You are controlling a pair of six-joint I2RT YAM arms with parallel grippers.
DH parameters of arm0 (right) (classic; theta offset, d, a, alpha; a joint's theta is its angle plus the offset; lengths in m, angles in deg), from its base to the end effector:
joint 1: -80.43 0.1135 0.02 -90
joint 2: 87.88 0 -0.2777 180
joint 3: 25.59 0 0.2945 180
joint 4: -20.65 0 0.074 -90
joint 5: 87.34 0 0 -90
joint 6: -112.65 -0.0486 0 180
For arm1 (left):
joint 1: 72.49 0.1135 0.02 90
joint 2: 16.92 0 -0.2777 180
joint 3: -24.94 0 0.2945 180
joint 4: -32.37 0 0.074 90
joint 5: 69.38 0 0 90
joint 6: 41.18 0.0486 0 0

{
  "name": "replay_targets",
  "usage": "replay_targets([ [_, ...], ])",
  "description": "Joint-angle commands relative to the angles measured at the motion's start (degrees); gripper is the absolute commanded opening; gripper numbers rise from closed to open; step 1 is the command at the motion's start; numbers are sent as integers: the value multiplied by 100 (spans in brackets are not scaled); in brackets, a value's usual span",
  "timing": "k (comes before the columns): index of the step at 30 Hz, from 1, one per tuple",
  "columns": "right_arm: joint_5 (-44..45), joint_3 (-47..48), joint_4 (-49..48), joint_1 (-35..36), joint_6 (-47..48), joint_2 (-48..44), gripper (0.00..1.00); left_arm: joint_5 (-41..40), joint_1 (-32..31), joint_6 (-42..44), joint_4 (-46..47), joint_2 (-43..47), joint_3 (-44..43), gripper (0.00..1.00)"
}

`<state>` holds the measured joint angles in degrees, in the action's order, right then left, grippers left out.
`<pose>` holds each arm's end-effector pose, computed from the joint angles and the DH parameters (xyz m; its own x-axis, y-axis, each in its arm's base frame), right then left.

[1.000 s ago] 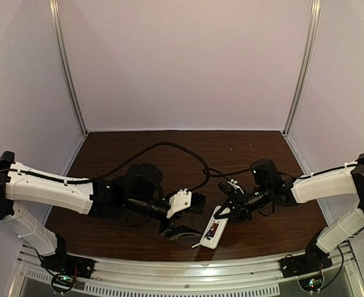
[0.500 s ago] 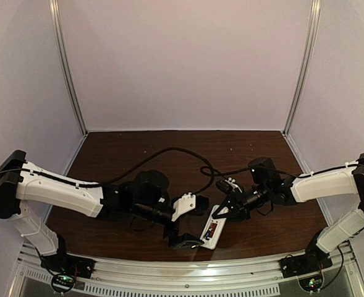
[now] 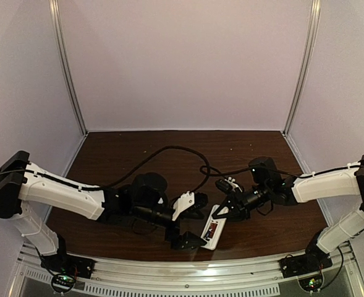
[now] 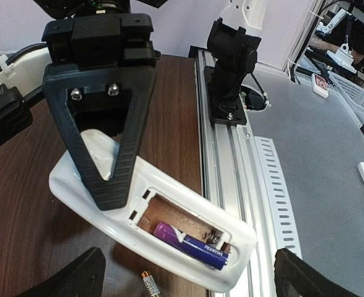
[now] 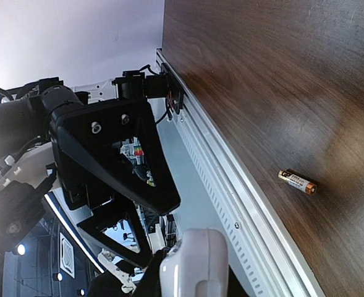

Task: Load the batteries into the remote control
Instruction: Load the battery into the battery compartment.

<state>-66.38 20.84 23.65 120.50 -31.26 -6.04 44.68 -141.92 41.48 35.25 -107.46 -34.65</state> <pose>0.1944 0.2228 0.1610 -0.9186 -0.3950 0.0073 -0.0813 0.2070 0.9750 0.1148 -0.3624 0.1840 -0.2893 0.4390 -0.8506 0.9521 0.0404 -0.3030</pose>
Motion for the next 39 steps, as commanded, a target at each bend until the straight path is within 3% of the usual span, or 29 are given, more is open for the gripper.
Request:
replay_targets([
  [1, -127, 154, -117, 72, 101, -160, 0, 170, 81, -180, 432, -104, 107, 95],
  [39, -167, 206, -292, 193, 9, -216, 0, 151, 234, -345, 292, -552, -200, 66],
])
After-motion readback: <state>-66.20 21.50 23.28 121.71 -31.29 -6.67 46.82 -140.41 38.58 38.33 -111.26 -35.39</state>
